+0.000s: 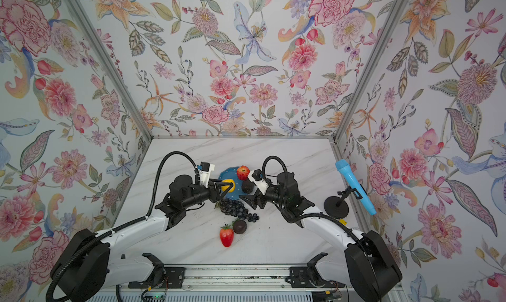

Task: Arrange fruit in a fruit bowl
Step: Place the fruit in the fruit bowl.

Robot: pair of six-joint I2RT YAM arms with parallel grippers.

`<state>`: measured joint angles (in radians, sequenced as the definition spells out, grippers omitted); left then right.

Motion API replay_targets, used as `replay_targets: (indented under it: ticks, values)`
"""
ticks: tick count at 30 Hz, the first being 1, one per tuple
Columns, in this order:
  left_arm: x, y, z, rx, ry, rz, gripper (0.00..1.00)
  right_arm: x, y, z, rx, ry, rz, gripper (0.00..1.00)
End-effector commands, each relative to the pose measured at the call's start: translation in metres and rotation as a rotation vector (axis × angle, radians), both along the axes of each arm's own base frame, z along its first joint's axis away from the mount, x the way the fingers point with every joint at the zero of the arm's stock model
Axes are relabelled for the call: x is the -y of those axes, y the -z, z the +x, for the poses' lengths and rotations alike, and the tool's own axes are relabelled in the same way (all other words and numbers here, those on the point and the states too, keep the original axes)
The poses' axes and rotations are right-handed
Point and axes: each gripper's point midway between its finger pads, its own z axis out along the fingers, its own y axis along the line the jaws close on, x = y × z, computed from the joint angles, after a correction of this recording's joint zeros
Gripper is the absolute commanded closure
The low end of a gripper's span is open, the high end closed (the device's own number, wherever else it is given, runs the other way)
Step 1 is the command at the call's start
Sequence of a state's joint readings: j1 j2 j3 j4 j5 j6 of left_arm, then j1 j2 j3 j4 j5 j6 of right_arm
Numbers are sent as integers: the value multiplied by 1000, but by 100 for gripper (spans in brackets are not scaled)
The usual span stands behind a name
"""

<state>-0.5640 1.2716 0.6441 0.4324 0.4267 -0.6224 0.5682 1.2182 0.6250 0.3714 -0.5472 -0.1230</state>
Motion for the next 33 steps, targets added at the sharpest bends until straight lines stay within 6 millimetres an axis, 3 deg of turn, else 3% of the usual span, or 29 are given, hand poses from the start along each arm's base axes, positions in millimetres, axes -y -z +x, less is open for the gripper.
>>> replay_targets:
  ticks: [1,7,13,24,33]
  values:
    - [-40,23,37,38,-249,326,50,15,3,9,23,128,-22,18]
    - [-53,33,71,123,-454,688,50,38,4,12,9,267,-37,18]
    - [-63,61,99,184,-513,961,49,58,-11,-1,45,329,2,17]
    - [-25,98,119,305,-386,1160,49,75,-18,-10,63,382,37,16]
    - [-20,123,122,315,-319,1242,48,75,-16,-10,52,380,37,16]
